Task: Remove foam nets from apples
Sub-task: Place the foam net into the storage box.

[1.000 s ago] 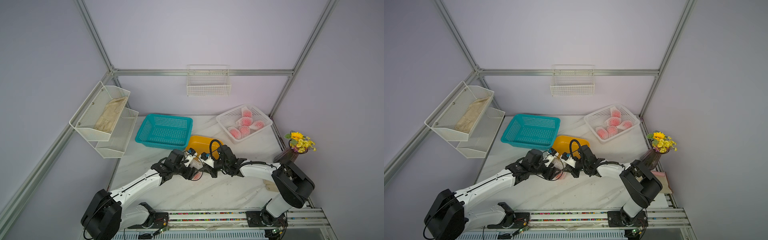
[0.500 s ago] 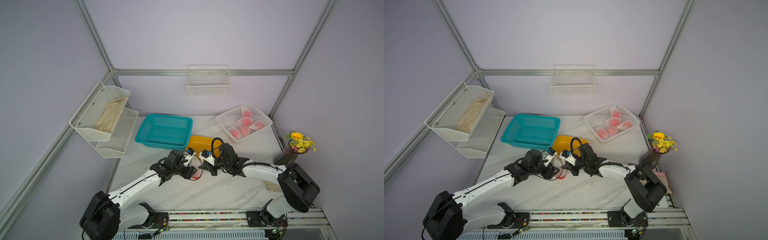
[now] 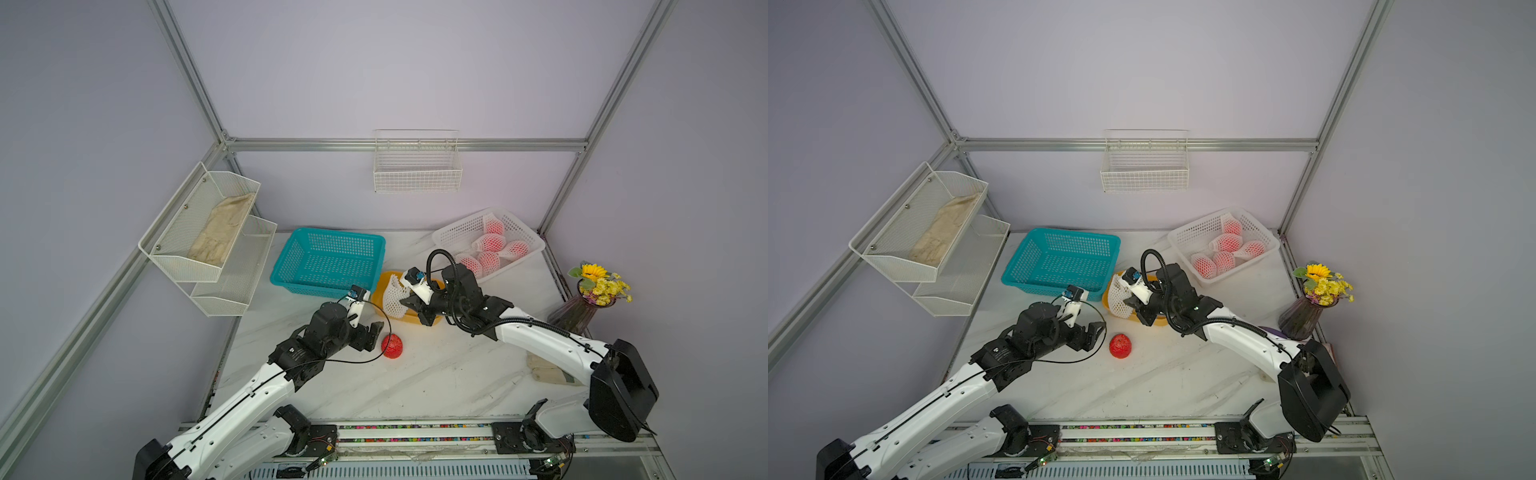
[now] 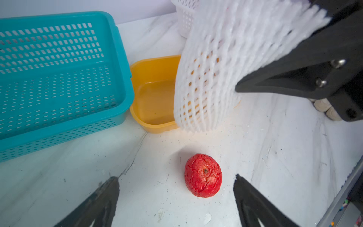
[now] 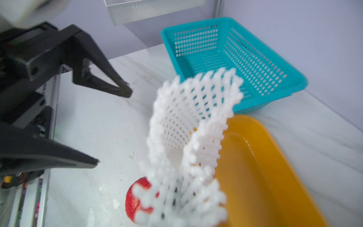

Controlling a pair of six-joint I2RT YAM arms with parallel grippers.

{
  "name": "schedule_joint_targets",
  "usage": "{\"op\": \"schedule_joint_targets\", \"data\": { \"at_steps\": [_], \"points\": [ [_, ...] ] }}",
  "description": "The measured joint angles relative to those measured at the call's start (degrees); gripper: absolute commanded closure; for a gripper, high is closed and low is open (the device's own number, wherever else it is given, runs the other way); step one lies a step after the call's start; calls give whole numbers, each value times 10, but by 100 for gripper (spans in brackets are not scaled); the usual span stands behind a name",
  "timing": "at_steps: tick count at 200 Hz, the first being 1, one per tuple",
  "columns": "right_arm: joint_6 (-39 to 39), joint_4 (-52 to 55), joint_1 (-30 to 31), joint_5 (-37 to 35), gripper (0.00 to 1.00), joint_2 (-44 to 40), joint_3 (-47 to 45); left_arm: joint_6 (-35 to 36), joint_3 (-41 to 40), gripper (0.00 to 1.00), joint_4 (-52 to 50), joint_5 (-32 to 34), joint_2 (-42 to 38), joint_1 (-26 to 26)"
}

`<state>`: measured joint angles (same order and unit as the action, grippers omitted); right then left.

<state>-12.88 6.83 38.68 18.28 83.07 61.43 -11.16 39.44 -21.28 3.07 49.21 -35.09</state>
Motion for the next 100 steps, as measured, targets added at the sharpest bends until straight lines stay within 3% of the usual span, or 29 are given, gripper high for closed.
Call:
{"op": "schedule_joint_targets", "data": {
  "at_steps": [36, 67, 100],
  "points": [
    [5, 78, 0, -127, 100, 37, 92, -2, 14, 3, -13, 34, 11, 6],
    [-5, 147, 0, -232, 100, 132, 167, -2, 33, 5, -46, 46, 72, 6],
    [-18, 204, 0, -309, 99, 214, 187, 5, 35, 6, -72, 46, 91, 6]
  ]
}}
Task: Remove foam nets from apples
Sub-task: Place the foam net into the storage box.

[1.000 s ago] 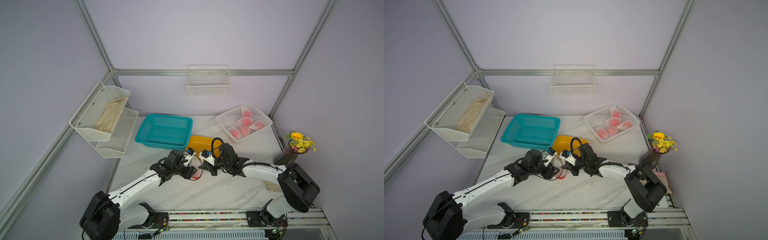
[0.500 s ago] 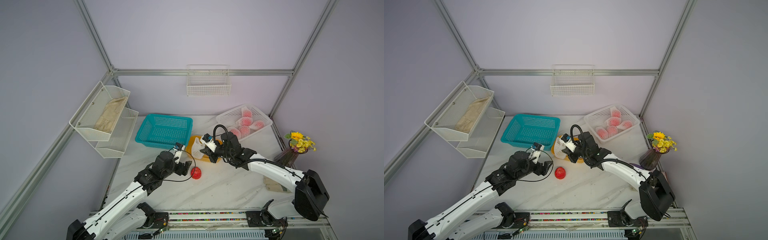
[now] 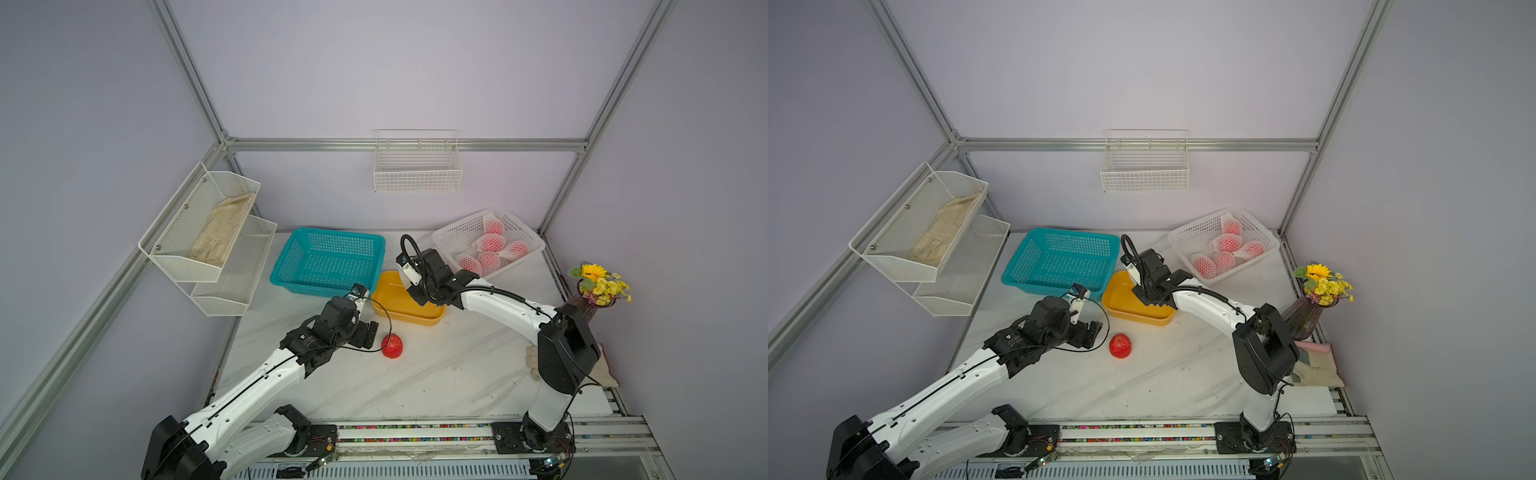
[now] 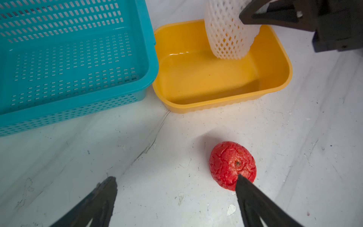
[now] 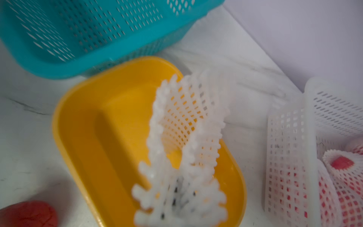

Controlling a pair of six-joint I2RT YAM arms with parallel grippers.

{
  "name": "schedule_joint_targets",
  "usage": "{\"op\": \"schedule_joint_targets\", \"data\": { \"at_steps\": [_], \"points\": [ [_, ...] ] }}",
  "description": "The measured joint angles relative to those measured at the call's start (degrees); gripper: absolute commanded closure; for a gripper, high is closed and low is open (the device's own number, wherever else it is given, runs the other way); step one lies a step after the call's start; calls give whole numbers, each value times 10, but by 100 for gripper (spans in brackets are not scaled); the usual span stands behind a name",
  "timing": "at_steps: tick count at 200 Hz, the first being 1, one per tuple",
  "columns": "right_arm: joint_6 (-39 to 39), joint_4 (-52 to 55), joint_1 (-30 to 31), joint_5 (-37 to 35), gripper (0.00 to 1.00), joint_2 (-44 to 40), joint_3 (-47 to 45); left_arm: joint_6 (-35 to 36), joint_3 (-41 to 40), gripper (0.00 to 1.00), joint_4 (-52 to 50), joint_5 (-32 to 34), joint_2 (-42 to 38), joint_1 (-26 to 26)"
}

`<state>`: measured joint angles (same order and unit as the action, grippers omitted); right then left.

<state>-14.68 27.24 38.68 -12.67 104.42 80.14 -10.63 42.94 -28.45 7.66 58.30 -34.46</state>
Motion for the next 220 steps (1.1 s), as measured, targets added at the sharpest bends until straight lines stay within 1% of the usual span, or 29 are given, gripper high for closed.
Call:
{"op": "schedule_joint_targets", "data": {
  "at_steps": [36, 70, 77, 90, 105, 114, 120, 134, 164, 184, 207, 220],
  "points": [
    [-11, 55, 0, -51, 97, 54, 37, 8, 0, 6, -7, -5, 0, 0],
    [-21, 73, 6, -58, 89, 73, 56, 9, 0, 7, -13, -21, 3, 0],
    [-23, 74, 8, -55, 85, 77, 59, 9, 0, 7, -14, -24, 5, 0],
    [-23, 75, 11, -45, 74, 84, 61, 9, 0, 7, -16, -30, 10, 0],
    [-23, 76, 13, -33, 69, 89, 61, 9, 0, 6, -21, -34, 13, 0],
    [-21, 75, 13, -25, 63, 91, 61, 8, 0, 4, -25, -35, 13, 0],
    [-20, 75, 14, -21, 59, 91, 61, 8, 0, 0, -27, -35, 13, 0],
    [-16, 75, 14, -13, 53, 91, 62, 8, 0, 0, -30, -35, 13, 0],
    [-8, 68, 15, 11, 38, 90, 74, 7, 0, 0, -35, -39, 13, 0],
    [-3, 66, 15, 28, 32, 80, 77, 7, 0, 0, -37, -52, 19, 0],
    [9, 68, 15, 44, 20, 47, 77, 7, 5, 0, -38, -76, 48, -2],
    [14, 66, 14, 48, 17, 16, 72, 8, 9, 0, -38, -88, 70, -7]
  ]
}}
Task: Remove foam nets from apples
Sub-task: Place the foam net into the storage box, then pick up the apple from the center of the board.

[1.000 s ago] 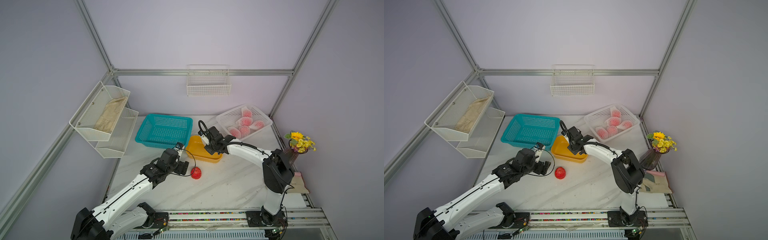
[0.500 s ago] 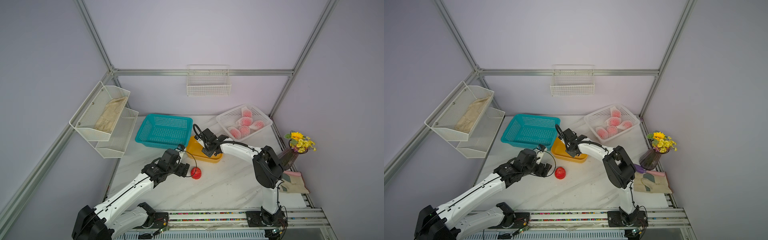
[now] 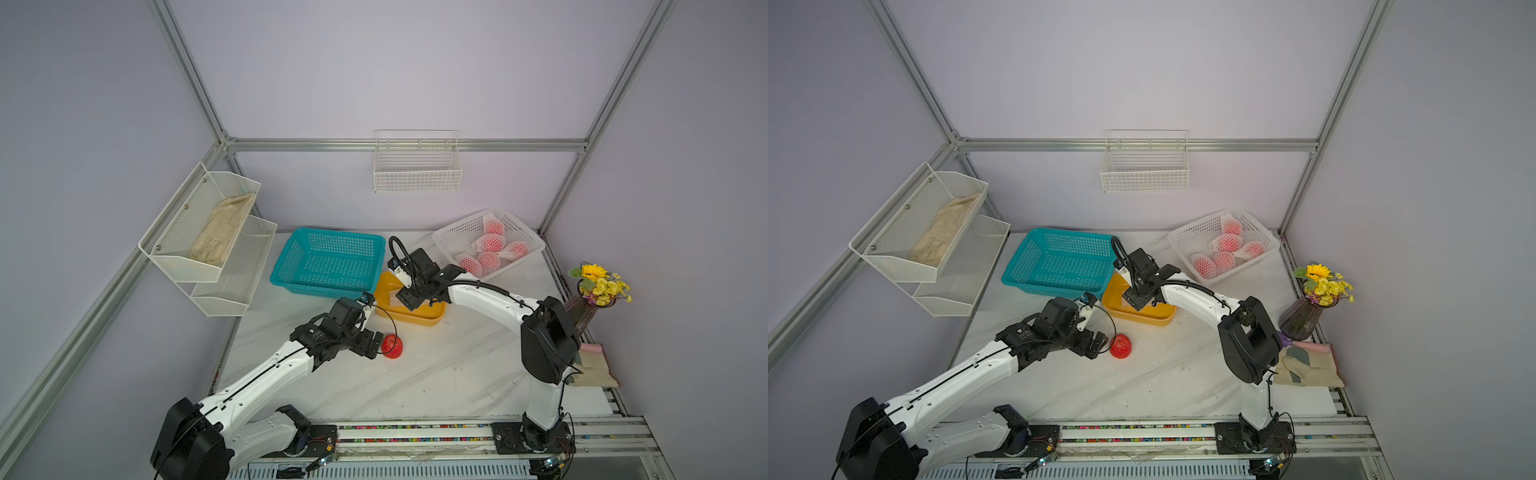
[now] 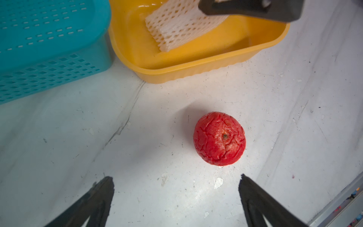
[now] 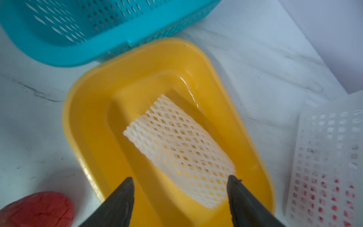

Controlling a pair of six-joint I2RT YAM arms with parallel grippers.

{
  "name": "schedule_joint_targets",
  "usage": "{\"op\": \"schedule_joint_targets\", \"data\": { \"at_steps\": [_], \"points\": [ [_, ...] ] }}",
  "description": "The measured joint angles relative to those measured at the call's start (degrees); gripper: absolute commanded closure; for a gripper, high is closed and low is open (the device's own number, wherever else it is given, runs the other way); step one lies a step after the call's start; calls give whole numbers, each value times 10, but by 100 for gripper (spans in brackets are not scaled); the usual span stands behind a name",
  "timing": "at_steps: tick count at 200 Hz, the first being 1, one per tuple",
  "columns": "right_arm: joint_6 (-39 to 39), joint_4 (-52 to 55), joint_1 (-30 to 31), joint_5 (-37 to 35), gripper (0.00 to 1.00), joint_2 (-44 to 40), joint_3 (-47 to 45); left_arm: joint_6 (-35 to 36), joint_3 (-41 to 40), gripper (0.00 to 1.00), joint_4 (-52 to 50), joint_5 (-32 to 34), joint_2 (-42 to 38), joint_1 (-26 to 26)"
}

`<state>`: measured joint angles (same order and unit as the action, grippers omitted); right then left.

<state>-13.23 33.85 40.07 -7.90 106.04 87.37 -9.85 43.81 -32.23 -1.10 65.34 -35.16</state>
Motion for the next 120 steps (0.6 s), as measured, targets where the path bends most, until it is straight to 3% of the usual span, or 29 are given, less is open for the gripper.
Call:
{"op": "schedule_joint_targets", "data": {
  "at_steps": [59, 120],
  "points": [
    [52, -14, -52, 15, 9, -195, -101, 7, 3, 0, 23, -62, 74, -23],
    [85, -12, -70, 17, 4, -227, -185, 24, 21, 3, 59, -79, 162, -29]
  ]
}}
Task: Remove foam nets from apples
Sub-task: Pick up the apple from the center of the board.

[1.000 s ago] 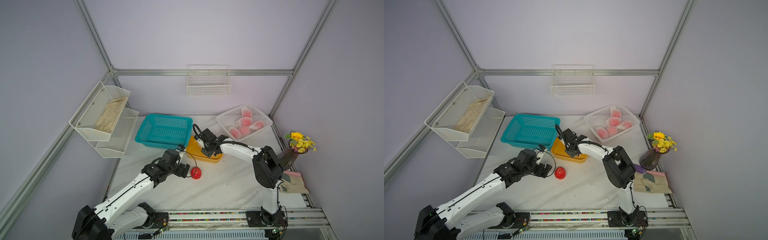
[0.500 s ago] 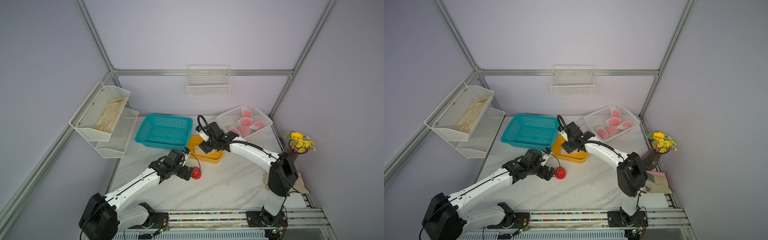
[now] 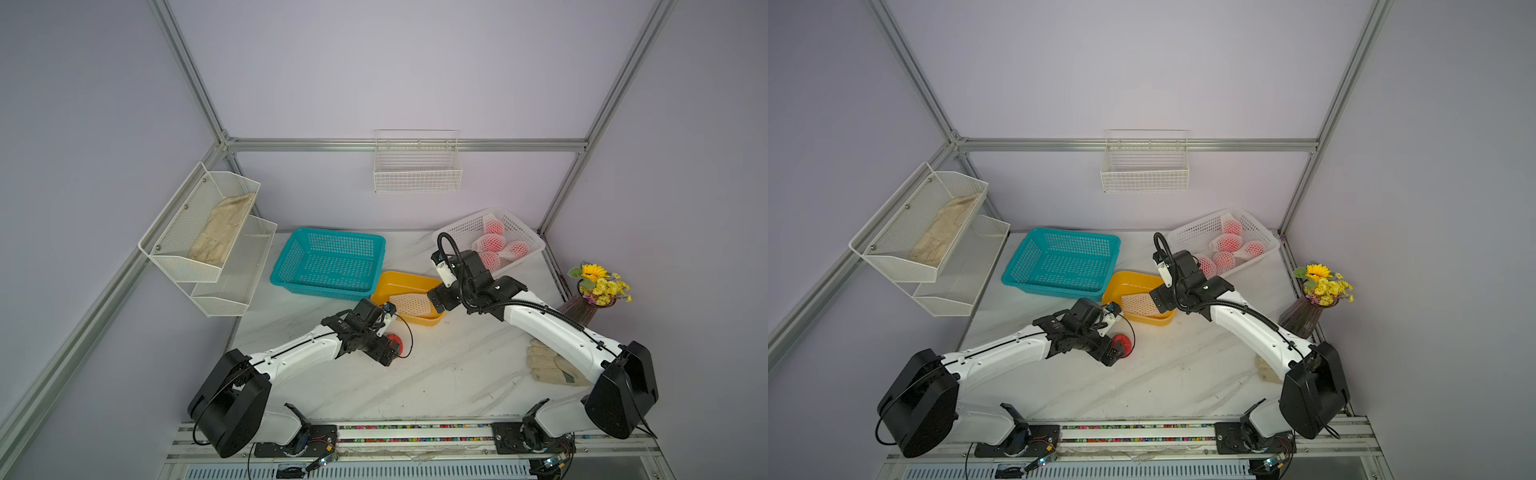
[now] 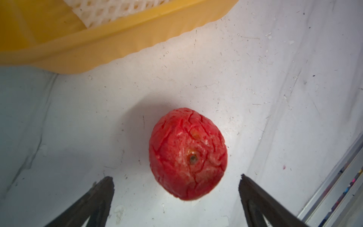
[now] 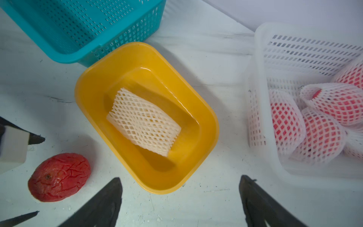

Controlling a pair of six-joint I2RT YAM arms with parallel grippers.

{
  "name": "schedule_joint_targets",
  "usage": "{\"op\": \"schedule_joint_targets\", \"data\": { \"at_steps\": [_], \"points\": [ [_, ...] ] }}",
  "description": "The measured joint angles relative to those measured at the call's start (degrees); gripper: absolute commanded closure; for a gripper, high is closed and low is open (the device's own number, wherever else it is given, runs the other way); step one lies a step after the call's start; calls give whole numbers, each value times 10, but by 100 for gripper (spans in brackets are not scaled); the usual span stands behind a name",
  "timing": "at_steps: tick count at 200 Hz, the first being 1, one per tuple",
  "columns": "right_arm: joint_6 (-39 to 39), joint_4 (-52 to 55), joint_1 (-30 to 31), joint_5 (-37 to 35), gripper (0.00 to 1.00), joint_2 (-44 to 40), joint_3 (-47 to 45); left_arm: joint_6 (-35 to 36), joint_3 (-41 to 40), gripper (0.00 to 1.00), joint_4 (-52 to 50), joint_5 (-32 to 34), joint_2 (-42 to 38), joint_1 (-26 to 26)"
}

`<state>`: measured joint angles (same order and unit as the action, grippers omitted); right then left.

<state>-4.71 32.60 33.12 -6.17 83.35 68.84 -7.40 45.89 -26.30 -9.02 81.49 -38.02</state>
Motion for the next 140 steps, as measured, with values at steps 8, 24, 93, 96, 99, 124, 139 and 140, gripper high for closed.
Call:
{"op": "schedule_joint_targets", "data": {
  "at_steps": [8, 24, 93, 96, 99, 124, 139, 140],
  "points": [
    [1, 0, 0, 1, 4, 0, -2, 3, 5, 5, 3, -2, 15, 0],
    [4, -1, -3, 1, 4, 0, -3, 11, 13, 8, 6, -4, 40, 0],
    [10, -14, -9, 11, 4, 0, -9, 35, 26, 29, 14, -8, 79, -5],
    [10, -14, -9, 11, 4, 0, -9, 36, 26, 30, 14, -8, 79, -5],
    [10, -14, -9, 12, 4, 0, -9, 36, 26, 31, 14, -8, 79, -6],
    [11, -15, -9, 12, 4, 0, -9, 36, 26, 38, 4, -7, 73, -8],
    [12, -15, -9, 12, 4, -1, -10, 34, 27, 39, -18, -3, 49, -10],
    [12, -15, -9, 11, 4, -1, -10, 33, 27, 39, -19, -2, 47, -10]
  ]
}}
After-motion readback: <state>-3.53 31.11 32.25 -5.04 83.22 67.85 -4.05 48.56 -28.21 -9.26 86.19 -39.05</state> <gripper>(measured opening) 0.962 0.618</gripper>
